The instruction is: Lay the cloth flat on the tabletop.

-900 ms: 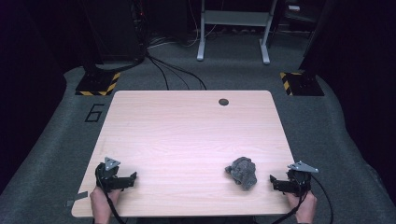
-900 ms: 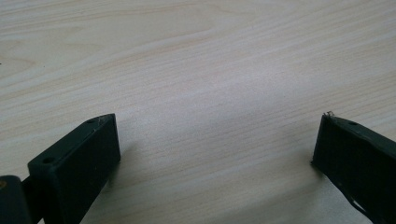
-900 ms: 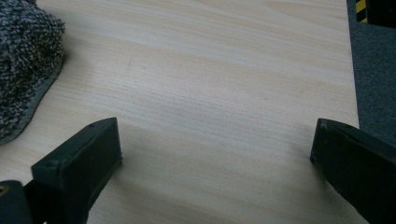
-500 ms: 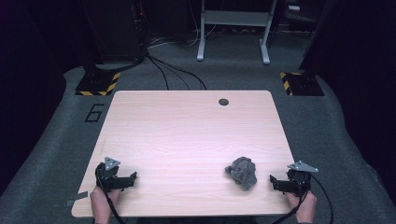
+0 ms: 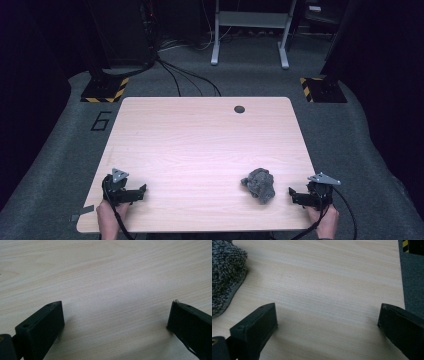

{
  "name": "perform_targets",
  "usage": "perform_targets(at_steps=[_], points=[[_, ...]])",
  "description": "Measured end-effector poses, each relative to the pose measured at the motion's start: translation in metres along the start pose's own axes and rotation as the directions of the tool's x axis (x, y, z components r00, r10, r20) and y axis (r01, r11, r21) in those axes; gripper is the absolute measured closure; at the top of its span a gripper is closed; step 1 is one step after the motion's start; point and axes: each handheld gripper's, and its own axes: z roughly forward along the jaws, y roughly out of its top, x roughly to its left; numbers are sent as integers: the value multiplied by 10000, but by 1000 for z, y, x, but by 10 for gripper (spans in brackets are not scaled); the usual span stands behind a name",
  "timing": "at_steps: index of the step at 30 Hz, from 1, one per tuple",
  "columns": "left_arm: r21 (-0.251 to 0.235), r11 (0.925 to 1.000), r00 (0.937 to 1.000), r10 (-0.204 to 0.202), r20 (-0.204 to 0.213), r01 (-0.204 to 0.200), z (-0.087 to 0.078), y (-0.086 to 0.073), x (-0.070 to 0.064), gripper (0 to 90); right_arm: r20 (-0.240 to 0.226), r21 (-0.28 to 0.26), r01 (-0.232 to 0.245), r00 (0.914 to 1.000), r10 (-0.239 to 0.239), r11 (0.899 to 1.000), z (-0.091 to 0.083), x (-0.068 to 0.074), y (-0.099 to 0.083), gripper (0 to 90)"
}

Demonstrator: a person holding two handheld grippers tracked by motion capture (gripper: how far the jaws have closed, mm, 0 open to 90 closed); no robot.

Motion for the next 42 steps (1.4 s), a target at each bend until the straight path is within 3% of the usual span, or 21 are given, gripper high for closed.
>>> perform_targets(at_steps=[21, 24, 25, 28, 30, 33, 34, 35, 37, 42], points=[[-30, 10000, 10000, 56, -66, -57, 0, 0, 0, 9, -166, 33, 158, 9997, -158, 9999, -1, 2, 2, 43], [-18, 10000, 10000, 14, -37, -14, 0, 0, 0, 9, -408, 70, 10, 9992, -7, 10000, -2, 2, 3, 21], [-18, 10000, 10000, 21, -40, -21, 0, 0, 0, 9, -1033, -222, -399, 9940, 374, 9990, -7, 3, 4, 26], [-19, 10000, 10000, 24, -49, -24, 0, 0, 0, 9, -1243, -436, -292, 9920, 236, 9986, -18, 11, 7, 29], [-25, 10000, 10000, 10, -63, -11, 0, 0, -1, 9, -1803, -688, -124, 9836, -2, 9976, -31, 26, 17, 31], [-24, 10000, 10000, 1, -67, -1, 0, 0, -1, 9, -2171, -805, 357, 9747, -525, 9961, -40, 46, 30, 31], [-24, 10000, 10000, 1, -67, -1, 0, 0, -1, 9, -2171, -805, 357, 9747, -525, 9961, -40, 46, 30, 31], [-17, 10000, 10000, 13, -61, -13, 0, 0, 0, 8, -2450, -975, 516, 9667, -742, 9939, -44, 61, 37, 32], [-14, 10000, 10000, 11, -59, -11, 0, 0, 0, 9, -2686, -1001, 819, 9574, -1062, 9916, -44, 74, 43, 37], [-14, 10000, 10000, 12, -54, -12, 0, 0, 0, 10, -2873, -764, 1406, 9449, -1568, 9871, -30, 98, 52, 86]])
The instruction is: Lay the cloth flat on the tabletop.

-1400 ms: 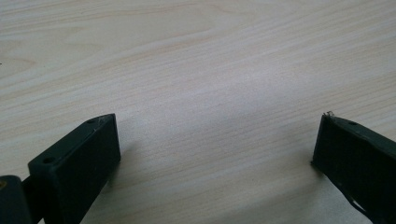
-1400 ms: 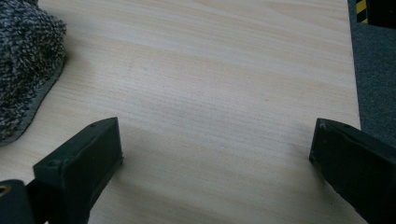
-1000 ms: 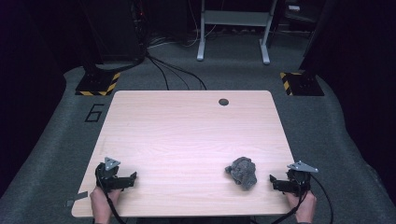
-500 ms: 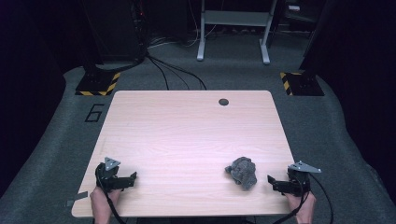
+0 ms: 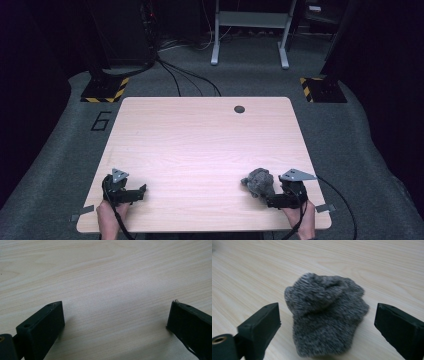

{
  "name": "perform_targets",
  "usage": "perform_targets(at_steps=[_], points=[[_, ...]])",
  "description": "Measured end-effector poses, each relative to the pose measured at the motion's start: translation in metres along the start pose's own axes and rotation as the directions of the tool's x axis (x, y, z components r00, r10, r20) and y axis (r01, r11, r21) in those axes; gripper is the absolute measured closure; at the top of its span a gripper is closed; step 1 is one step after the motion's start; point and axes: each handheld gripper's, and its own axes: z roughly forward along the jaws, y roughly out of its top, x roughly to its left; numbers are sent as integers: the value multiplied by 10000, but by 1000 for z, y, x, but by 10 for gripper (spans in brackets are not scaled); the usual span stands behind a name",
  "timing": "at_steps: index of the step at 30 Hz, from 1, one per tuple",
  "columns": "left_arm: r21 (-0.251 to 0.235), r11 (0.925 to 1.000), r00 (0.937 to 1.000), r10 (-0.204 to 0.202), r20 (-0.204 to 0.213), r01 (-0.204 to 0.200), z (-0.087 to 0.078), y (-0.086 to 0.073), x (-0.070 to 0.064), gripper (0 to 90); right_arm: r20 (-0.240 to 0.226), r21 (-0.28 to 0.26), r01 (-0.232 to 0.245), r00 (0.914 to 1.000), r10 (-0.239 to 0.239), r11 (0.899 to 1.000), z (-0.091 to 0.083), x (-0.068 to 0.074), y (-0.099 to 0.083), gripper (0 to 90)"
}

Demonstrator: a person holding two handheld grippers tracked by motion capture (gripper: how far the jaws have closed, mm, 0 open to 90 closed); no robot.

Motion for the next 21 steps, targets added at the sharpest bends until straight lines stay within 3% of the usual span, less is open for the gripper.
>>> perform_targets(at_steps=[4, 7, 13, 16, 20, 21], points=[[-10, 10000, 10000, 19, -16, -19, 0, 0, 0, 10, -85, 510, 135, 9999, -131, 9986, 18, 4, 1, 178], [-67, 10000, 10000, 17, -52, -17, 0, 0, 0, 10, 555, 1100, 205, 9981, -268, 9937, 37, 4, -5, 358], [-13, 10000, 10000, 2, -3, -2, 0, 0, 0, 10, 690, 887, 71, 9975, -132, 9960, 38, -6, -17, 685], [-1, 10000, 10000, -2, 0, 2, 0, 0, 0, 9, 729, 652, 53, 9973, -100, 9979, 34, -9, -20, 741], [-1, 10000, 10000, 4, -3, -4, 0, 0, 0, 9, 673, 475, 65, 9977, -97, 9989, 29, -8, -18, 752], [-2, 10000, 10000, 5, -4, -5, 0, 0, 0, 9, 520, 212, 55, 9986, -66, 9998, 24, -7, -14, 754]])
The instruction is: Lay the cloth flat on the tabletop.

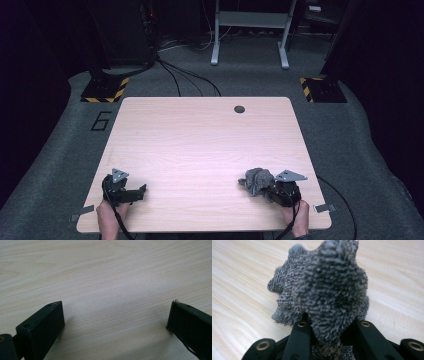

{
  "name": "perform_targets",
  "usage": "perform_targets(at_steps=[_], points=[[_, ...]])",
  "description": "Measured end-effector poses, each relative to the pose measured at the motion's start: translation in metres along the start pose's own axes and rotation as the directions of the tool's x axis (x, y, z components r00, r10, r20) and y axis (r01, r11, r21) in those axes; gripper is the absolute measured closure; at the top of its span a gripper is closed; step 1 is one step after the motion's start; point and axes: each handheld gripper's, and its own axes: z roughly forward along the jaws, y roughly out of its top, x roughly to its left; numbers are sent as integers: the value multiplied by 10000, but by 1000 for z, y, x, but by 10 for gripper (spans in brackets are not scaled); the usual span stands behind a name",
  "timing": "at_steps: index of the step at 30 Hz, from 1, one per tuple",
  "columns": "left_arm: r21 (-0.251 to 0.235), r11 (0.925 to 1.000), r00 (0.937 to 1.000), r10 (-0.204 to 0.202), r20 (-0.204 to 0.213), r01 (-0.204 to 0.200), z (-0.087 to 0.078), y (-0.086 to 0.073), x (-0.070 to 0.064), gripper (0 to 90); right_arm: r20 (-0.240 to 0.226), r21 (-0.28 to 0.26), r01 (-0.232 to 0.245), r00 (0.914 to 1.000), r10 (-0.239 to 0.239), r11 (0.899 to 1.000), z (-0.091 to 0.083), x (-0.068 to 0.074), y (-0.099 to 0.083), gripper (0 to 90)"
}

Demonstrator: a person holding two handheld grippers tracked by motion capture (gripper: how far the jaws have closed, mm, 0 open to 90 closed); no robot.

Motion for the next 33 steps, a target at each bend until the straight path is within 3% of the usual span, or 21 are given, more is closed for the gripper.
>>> perform_targets(at_steps=[7, 20, 29, 33], points=[[-6, 10000, 10000, -21, 2, 21, 0, 0, 0, 9, -352, -764, 200, 9991, -227, 9969, -17, 10, 23, 755], [-8, 10000, 10000, -3, -14, 3, 0, 0, 0, 10, -419, -1523, 1052, 9927, -1127, 9827, -26, 33, 73, 757], [-8, 10000, 10000, 3, -22, -3, 0, 0, 0, 10, -735, -1842, 1247, 9874, -1402, 9749, -17, 42, 99, 757], [-8, 10000, 10000, -10, -11, 10, 0, 0, 0, 10, -1123, -1889, 1223, 9830, -1452, 9743, -2, 51, 111, 757]])
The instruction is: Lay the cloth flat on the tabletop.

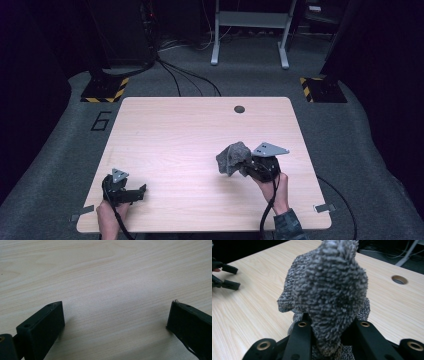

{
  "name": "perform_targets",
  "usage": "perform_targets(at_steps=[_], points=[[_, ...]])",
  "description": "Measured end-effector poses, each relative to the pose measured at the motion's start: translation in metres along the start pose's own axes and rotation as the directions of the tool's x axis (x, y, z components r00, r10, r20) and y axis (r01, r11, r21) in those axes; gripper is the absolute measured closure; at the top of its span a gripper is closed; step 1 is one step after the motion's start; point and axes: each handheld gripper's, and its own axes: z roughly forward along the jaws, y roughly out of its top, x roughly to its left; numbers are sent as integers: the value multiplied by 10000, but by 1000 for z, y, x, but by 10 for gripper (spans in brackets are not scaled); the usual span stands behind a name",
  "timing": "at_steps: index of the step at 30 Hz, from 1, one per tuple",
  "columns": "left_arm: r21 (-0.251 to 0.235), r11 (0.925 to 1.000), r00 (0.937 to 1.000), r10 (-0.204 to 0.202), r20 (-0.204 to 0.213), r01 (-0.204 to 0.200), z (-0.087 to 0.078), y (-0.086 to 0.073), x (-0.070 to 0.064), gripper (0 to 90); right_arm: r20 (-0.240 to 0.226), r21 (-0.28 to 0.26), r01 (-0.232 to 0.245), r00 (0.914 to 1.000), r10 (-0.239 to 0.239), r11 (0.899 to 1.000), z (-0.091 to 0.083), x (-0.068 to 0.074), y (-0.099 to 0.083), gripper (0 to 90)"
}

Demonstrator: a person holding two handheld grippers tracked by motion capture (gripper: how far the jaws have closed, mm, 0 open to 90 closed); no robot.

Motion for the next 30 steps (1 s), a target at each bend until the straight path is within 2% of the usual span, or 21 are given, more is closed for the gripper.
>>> perform_targets(at_steps=[2, 3, 10, 16, 18, 19, 21, 22, 23, 26, 30], points=[[-2, 10000, 10000, 0, -5, 0, 0, 0, 0, 10, -79, 42, 41, 10000, -41, 10000, 4, 1, 2, 757], [-10, 10000, 10000, -3, 4, 3, 0, 0, 0, 10, -216, 0, 49, 9998, -49, 10000, 12, 4, 6, 756], [2, 10000, 10000, 1, -1, -1, 0, 0, 0, 10, -745, 13, 25, 9972, -24, 10000, 39, 14, 16, 754], [-7, 10000, 10000, -4, 9, 4, 0, 0, 0, 11, -1273, -62, -193, 9917, 183, 9998, 62, 25, 22, 744], [-11, 10000, 10000, 0, 6, 0, 0, 0, 0, 11, -1319, 24, -208, 9910, 209, 9998, 67, 27, 22, 733], [-15, 10000, 10000, 8, 21, -8, 0, 0, 0, 13, -1189, 611, -128, 9927, 200, 9980, 82, 28, 18, 661], [-29, 10000, 10000, 24, 17, -24, 0, 0, 0, 13, -926, 1199, -219, 9952, 331, 9925, 95, 26, 10, 516], [-29, 10000, 10000, 24, 17, -24, 0, 0, 0, 14, -926, 1199, -219, 9952, 331, 9925, 95, 26, 10, 516], [-76, 10000, 10000, 21, -25, -21, 0, 0, 0, 15, -477, 1669, -304, 9981, 389, 9855, 102, 20, 1, 379], [-16, 10000, 10000, 4, 36, -4, 0, 0, 0, 14, -455, 1671, -630, 9964, 715, 9839, 95, 11, -5, 263], [-7, 10000, 10000, 4, 47, -4, 0, 0, 1, 14, -157, 1611, -574, 9980, 607, 9853, 75, 3, -10, 215]])
